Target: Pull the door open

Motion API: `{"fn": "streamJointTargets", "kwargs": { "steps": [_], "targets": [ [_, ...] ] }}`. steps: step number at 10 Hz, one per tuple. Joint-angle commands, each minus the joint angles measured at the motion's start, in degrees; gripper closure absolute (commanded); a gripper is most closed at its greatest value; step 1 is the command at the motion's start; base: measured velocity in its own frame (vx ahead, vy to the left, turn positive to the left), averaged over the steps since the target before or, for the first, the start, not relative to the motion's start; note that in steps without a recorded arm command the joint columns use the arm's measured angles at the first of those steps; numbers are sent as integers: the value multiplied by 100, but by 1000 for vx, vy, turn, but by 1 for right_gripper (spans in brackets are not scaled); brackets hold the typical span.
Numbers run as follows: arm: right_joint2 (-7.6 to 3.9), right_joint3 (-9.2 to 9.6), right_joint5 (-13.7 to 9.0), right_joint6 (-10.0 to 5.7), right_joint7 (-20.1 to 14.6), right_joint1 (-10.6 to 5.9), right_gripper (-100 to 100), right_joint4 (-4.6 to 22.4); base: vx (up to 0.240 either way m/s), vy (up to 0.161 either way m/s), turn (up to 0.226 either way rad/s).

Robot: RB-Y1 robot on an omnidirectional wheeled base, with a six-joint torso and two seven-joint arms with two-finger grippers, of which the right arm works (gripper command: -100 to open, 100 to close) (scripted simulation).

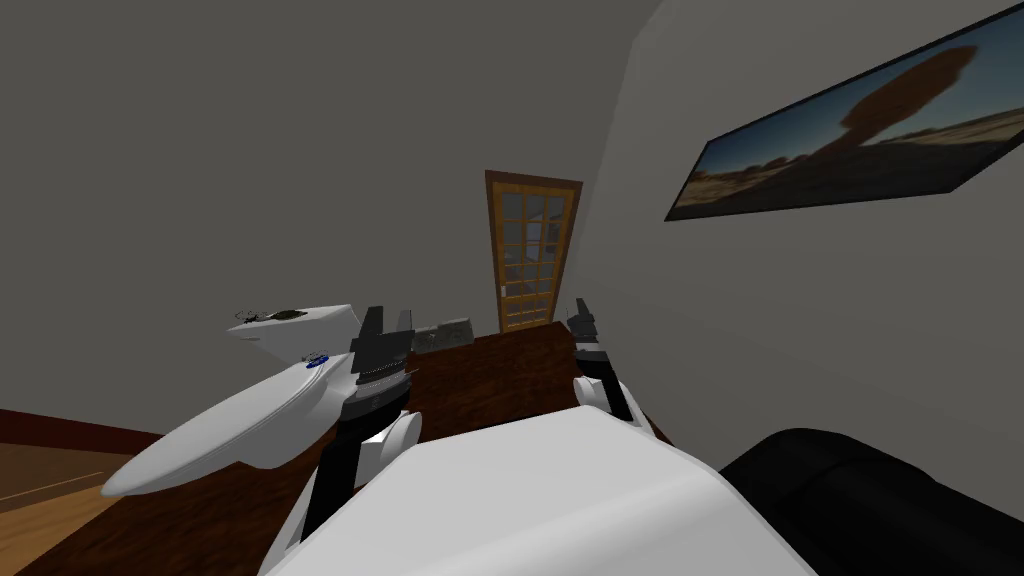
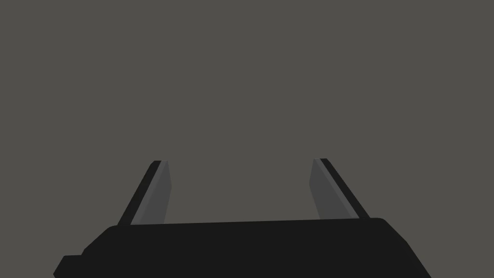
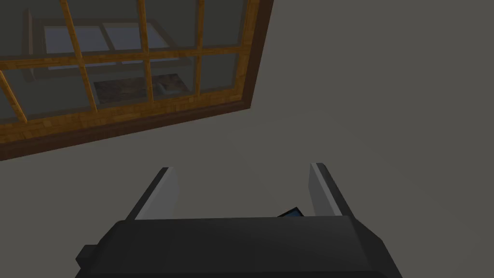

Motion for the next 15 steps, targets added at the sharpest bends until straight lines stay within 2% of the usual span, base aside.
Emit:
{"fn": "streamJointTargets", "kwargs": {
  "steps": [1,3,5,10,11,15],
  "targets": [
    [-59,-79,89,-62,128,-72,-100,178,57,5,21],
    [-111,-160,181,-125,260,-145,-100,360,90,18,17],
    [-184,-291,329,-227,472,-263,-100,654,109,40,17],
    [-282,-501,566,-391,813,-453,-100,1125,86,16,15],
    [-320,-599,676,-467,972,-541,-100,1344,116,17,21],
    [-391,-812,916,-633,1317,-734,-100,1822,107,29,19]
  ]
}}
